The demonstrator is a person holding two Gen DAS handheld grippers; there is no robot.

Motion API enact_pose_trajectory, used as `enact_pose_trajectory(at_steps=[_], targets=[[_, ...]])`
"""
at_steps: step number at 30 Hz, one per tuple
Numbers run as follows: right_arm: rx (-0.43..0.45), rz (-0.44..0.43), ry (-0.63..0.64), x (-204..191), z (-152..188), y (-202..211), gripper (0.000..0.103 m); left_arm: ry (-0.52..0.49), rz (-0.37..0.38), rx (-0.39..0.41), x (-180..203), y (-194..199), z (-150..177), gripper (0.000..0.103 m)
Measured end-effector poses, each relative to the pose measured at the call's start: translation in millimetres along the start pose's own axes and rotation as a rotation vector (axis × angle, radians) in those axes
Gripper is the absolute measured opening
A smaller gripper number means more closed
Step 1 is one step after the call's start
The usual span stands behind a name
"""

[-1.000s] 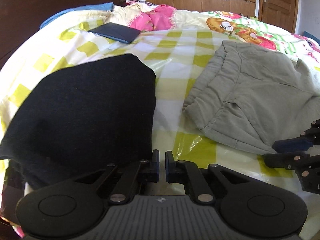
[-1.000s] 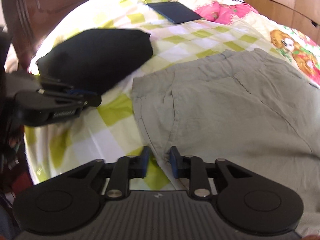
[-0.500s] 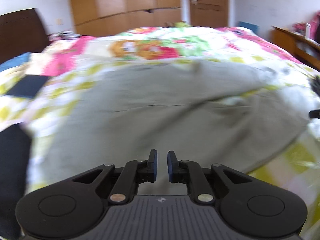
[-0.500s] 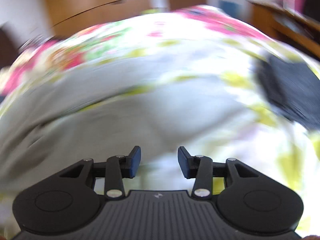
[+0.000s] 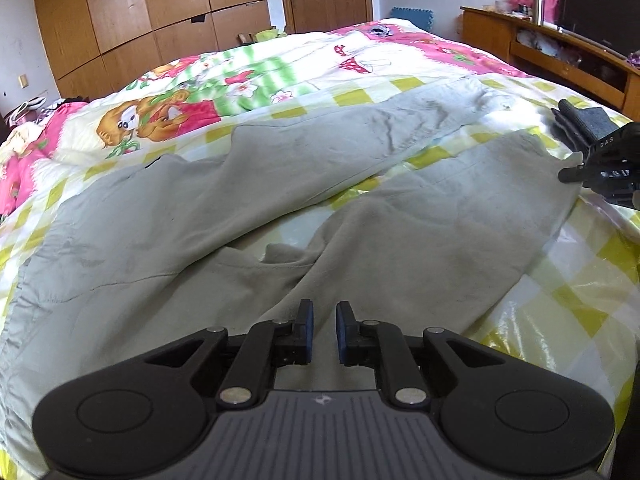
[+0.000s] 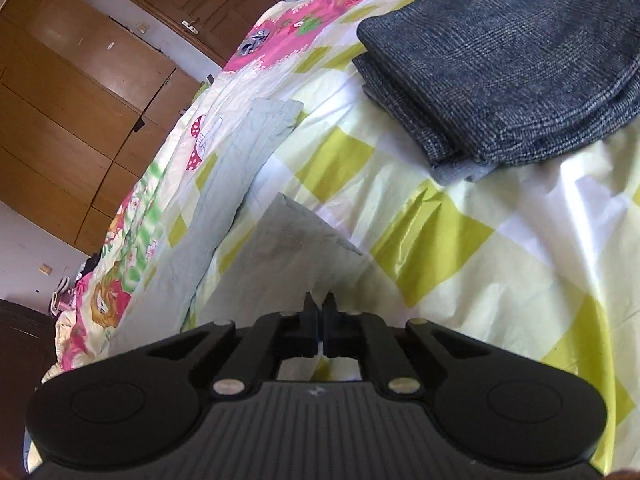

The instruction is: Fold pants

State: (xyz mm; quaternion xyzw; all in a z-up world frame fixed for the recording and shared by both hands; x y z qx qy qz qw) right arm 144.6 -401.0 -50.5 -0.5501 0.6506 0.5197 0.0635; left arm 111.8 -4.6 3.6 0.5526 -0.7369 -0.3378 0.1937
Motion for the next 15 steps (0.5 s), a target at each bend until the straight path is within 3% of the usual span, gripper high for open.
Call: enact_pose_trajectory(at_steps=[2, 4, 8, 10, 13, 15], targets=[[0.049, 0.001, 0.031, 1.0, -4.4, 24.1, 0.003, -0.009, 0.0, 0.01, 2.0, 2.0, -2.5, 0.028], [0.079, 0.054, 0.067, 6.2, -9.3, 39.7, 0.003, -0.012, 0.007, 0.028, 1.8, 5.9, -3.2, 0.029], [0.008, 0.214, 0.19, 9.0, -6.5, 35.7, 0.01, -0.006, 0.005, 0.034, -3.5, 4.4, 3.7, 0.033], [0.036, 0.238, 0.271, -3.7, -1.5, 45.8, 0.011, 0.002, -0.001, 0.028, -12.4, 4.6, 8.6, 0.034], [0.134, 0.333, 0.451, -33.7, 5.8, 63.7, 0.025, 0.013, -0.039, 0.04, -37.8, 14.0, 16.4, 0.034], [0.158, 0.32, 0.578, -57.8, 14.7, 68.3, 0.025, 0.0, -0.103, 0.039, -60.5, 17.9, 24.8, 0.039]])
Point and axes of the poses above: each gripper's, at about its wrist camera, not at the fingertips, and y roughly against the way its jaws point, x to its right, z to its underside, the point moved 1 cm from there along -y, roughly the way its jaws point, and after that the axes turned 1 degree about x, right-handed, at the moved point
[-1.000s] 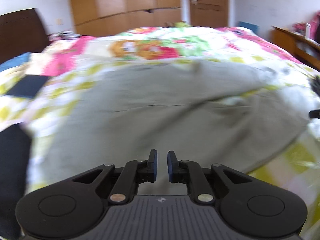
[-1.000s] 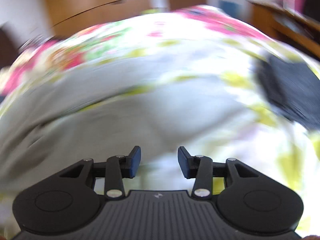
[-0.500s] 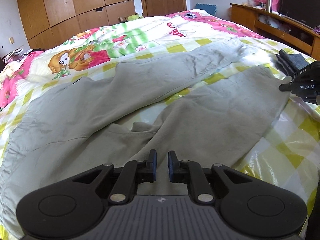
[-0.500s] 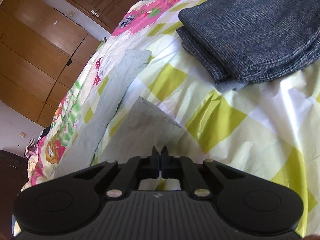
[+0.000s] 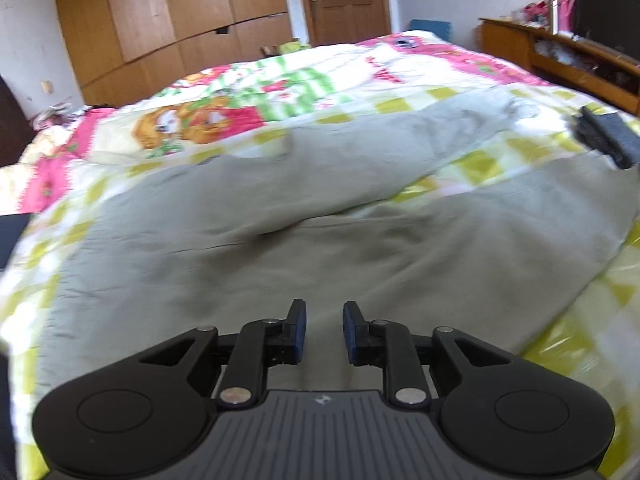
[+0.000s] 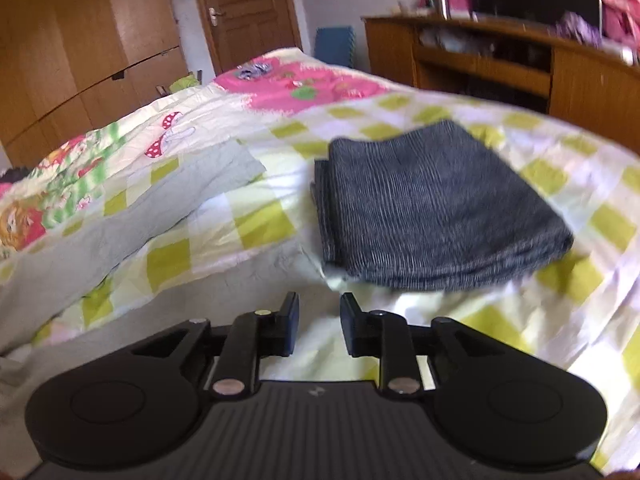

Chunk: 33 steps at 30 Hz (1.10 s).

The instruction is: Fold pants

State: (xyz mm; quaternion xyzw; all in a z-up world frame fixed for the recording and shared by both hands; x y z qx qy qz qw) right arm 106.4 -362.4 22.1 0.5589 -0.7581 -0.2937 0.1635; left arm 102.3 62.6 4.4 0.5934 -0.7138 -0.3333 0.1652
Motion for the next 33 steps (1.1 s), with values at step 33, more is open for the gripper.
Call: enact_pose_trajectory(at_steps=[33], targets=[[-0.31, -0.67, 0.974, -410.1, -67.5, -183.3, 0.055, 0.05, 0.026, -0.123, -264.3, -172.0, -96.9, 0.055]])
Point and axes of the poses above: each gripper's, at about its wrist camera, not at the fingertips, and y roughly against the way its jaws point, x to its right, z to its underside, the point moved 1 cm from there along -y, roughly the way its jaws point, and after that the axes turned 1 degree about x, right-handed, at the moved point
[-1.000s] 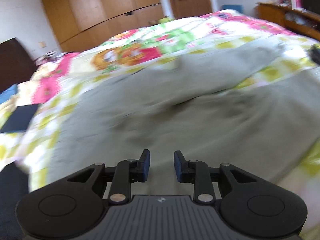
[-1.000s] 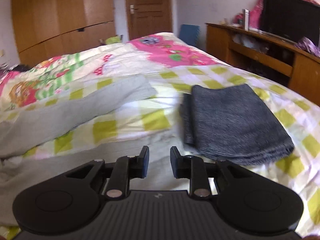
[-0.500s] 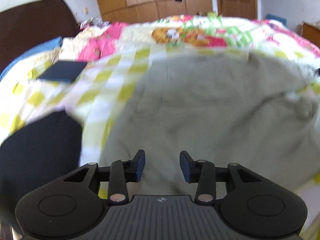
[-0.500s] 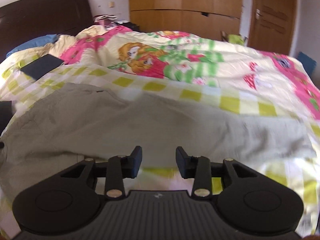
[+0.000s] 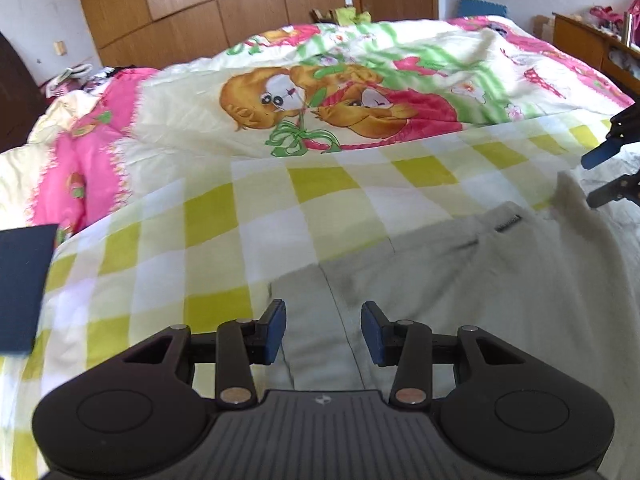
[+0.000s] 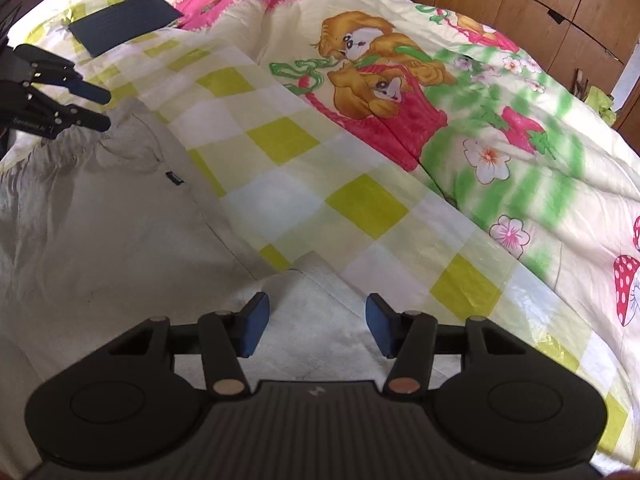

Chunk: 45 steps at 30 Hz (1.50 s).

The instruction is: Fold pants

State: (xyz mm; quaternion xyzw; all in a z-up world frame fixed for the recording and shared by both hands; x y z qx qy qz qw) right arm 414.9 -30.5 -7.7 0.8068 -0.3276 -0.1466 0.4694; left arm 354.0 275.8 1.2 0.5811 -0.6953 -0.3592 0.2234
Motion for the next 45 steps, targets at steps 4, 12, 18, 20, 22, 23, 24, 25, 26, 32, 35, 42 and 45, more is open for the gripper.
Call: enact_pose_trajectory(at_steps=[4, 12, 18, 20, 22, 23, 24, 25, 26, 32, 35, 42, 45], targets=[[-0.081, 0.004, 0.037, 7.3, 2.1, -20.6, 0.058, 0.018, -0.013, -0.098, -9.9, -35.7, -8.6, 0.063], [-0.093, 0.006, 0.1, 17.7, 0.9, -29.7, 0.067, 0.037, -0.057, -0.094, -15.7, -39.2, -8.8, 0.057], [-0.113, 0.043, 0.137, 16.4, -5.8, -44.5, 0.066, -0.036, -0.133, -0.083, -10.7, -41.1, -13.9, 0.037], [-0.107, 0.049, 0.124, 14.7, -5.1, -43.6, 0.05, -0.021, -0.165, -0.082, -15.7, -41.3, -13.2, 0.036], [-0.091, 0.067, 0.105, 13.7, -6.1, -39.1, 0.024, -0.017, -0.205, -0.089, -23.1, -41.6, -11.2, 0.035], [-0.088, 0.07, 0.088, 14.3, -6.8, -37.3, 0.009, -0.006, -0.202, -0.09, -26.6, -40.8, -10.5, 0.035], [-0.084, 0.073, 0.075, 14.4, -7.5, -35.4, 0.005, 0.0, -0.204, -0.088, -28.6, -39.8, -10.3, 0.035], [-0.074, 0.085, 0.069, 13.1, -8.6, -32.3, 0.002, -0.003, -0.21, -0.085, -28.9, -38.7, -10.7, 0.035], [-0.062, 0.098, 0.071, 11.3, -9.2, -29.2, 0.0, -0.011, -0.22, -0.078, -27.9, -37.3, -11.1, 0.034], [0.106, 0.145, 0.024, -0.1, -9.5, 36.5, 0.0, 0.031, -0.257, 0.015, -29.8, -12.3, -10.6, 0.032], [0.206, 0.143, 0.006, -24.3, 1.9, 94.5, 0.0, 0.092, -0.241, 0.112, -32.9, 26.7, -3.4, 0.032], [0.275, 0.076, 0.018, -130.3, 81.4, 190.7, 0.0, 0.209, -0.226, 0.29, -9.8, 148.0, 80.1, 0.03], [0.2, 0.025, 0.007, -176.3, 124.9, 179.6, 0.0, 0.219, -0.228, 0.272, 8.0, 175.0, 134.2, 0.026]])
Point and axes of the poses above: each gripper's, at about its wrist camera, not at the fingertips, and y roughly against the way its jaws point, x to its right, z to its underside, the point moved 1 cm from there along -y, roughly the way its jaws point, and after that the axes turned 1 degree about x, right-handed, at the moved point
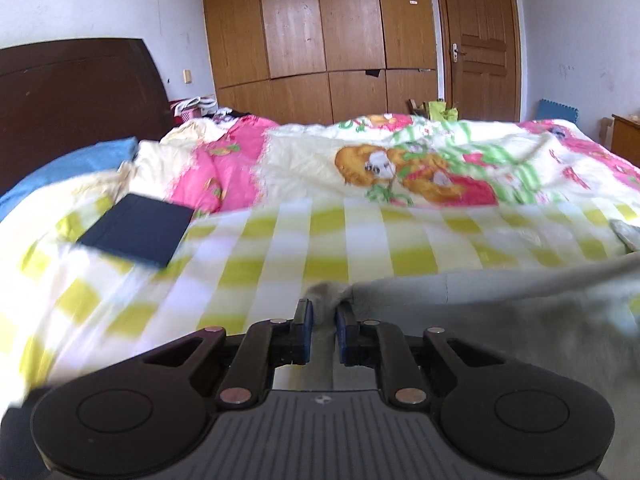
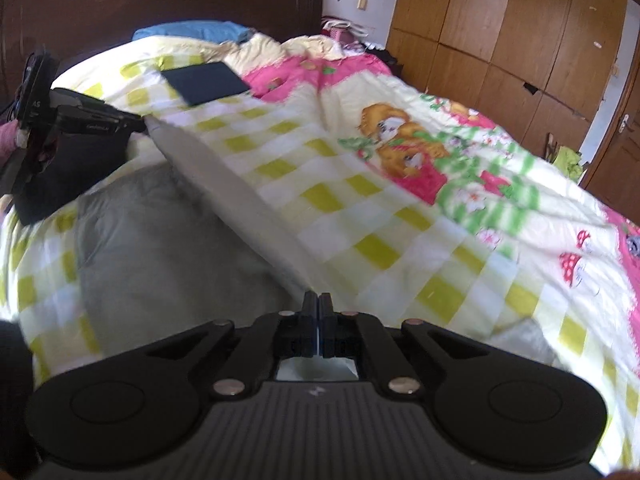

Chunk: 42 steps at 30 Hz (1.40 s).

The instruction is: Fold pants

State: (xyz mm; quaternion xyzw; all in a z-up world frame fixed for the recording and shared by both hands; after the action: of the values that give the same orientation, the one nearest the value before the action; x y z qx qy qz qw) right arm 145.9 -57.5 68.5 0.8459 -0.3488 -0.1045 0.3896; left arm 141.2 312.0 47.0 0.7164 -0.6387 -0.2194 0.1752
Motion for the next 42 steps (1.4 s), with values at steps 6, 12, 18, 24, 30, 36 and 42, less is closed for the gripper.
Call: enact_pose_trajectory(at_steps=[6, 12, 18, 24, 30, 36, 42], targets=[[-0.162, -0.049, -0.036, -60.6, 58.6, -28.6, 0.0, 0.152, -0.042, -0.097, -22.7, 27.4, 78.7, 0.017], [-0.148, 0.089, 0.109, -74.3, 38.9, -25.8, 0.009, 0.011, -0.083, -0.057, -10.6, 49.5, 98.6, 0.018], [-0.065, 0.041, 0.264, -112.1, 6.0, -43.6, 0.032, -0.255, -0.038, -0.034, 14.7, 30.0, 88.4, 0.028], [-0.058, -0.092, 0.335, -154.8, -8.6, -111.2, 0.039, -0.346, 0.039, -0.113, 21.8, -5.0, 82.8, 0.05], [-0.046, -0.092, 0.315, -160.0, -16.5, -143.8, 0.035, -0.232, 0.083, -0.113, 4.0, -11.6, 74.1, 0.056], [-0.055, -0.08, 0.175, -134.1, -28.8, -129.7, 0.004, -0.19, 0.1, -0.151, 4.7, -22.7, 67.2, 0.03], [0.023, -0.106, 0.153, -136.5, -40.8, -85.8, 0.001, -0.138, 0.107, -0.088, -10.3, 10.9, 54.0, 0.026]])
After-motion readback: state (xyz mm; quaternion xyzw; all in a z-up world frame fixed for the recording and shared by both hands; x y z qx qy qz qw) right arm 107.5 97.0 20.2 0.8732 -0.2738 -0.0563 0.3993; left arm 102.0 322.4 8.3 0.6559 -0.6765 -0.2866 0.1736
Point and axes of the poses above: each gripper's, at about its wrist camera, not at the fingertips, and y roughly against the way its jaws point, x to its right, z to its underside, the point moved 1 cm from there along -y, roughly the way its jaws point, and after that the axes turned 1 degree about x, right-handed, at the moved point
